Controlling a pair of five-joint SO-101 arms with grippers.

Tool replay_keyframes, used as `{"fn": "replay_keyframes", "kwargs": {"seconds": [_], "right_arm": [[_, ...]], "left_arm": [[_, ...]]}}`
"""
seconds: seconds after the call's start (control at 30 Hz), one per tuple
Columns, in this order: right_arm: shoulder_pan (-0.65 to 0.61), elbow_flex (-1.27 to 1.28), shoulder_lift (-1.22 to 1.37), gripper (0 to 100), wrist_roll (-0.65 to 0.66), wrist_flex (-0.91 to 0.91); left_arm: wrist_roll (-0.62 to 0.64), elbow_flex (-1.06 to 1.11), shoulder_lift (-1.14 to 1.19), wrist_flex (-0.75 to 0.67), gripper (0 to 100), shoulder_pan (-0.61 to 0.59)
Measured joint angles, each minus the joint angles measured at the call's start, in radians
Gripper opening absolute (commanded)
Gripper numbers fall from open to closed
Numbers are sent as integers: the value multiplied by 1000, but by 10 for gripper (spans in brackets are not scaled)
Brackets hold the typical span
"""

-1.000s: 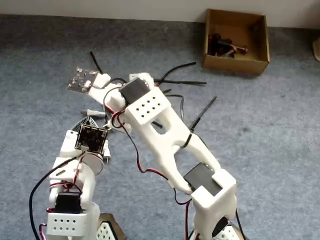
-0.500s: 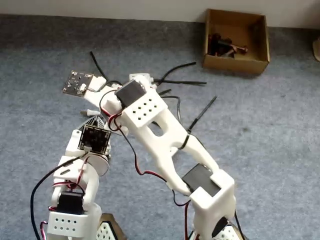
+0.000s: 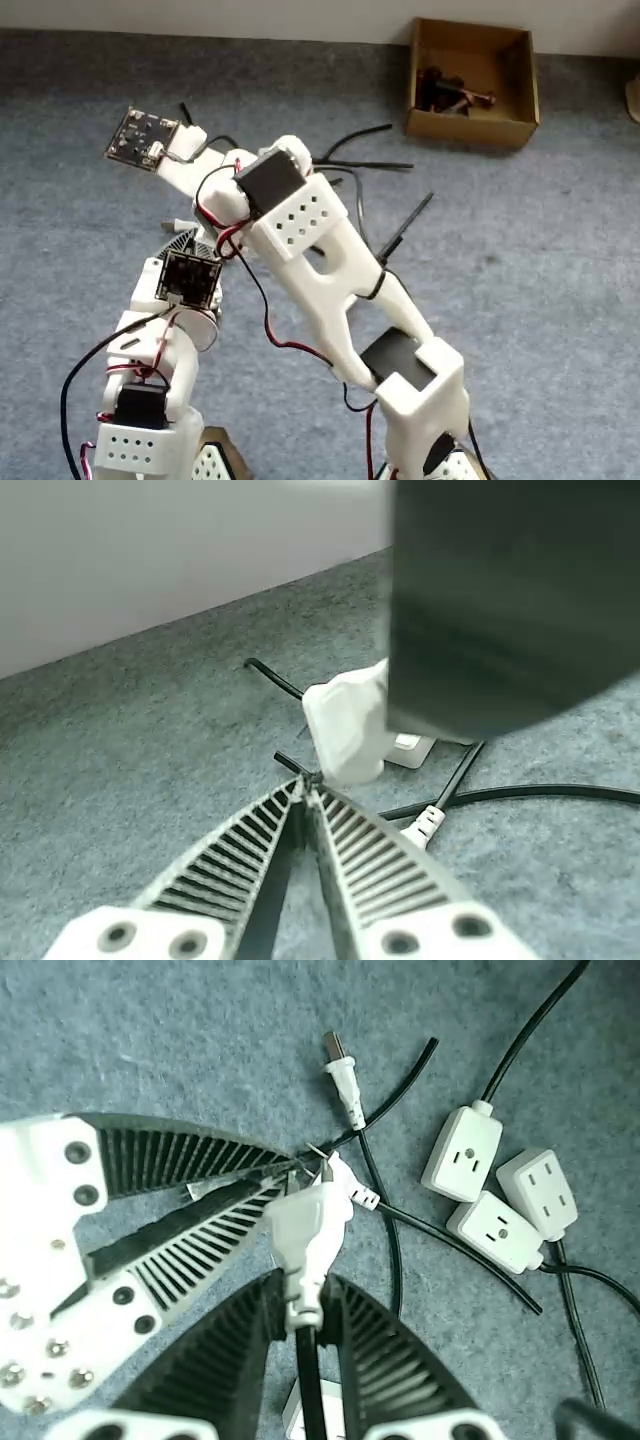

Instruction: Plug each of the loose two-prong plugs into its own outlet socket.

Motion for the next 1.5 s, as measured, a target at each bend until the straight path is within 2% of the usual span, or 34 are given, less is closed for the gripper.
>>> {"fn": "replay_keyframes", "kwargs": {"seconds": [0.53, 0.8, 1.5], "right_arm": [[-2, 0, 3, 5, 5, 0], [-2, -2, 118, 5, 6, 0], [-28, -6, 118, 5, 11, 2]], "left_arm": [[0, 0, 0, -6, 7, -100], [0, 0, 0, -34, 7, -78], [0, 0, 0, -34, 7, -3]]}}
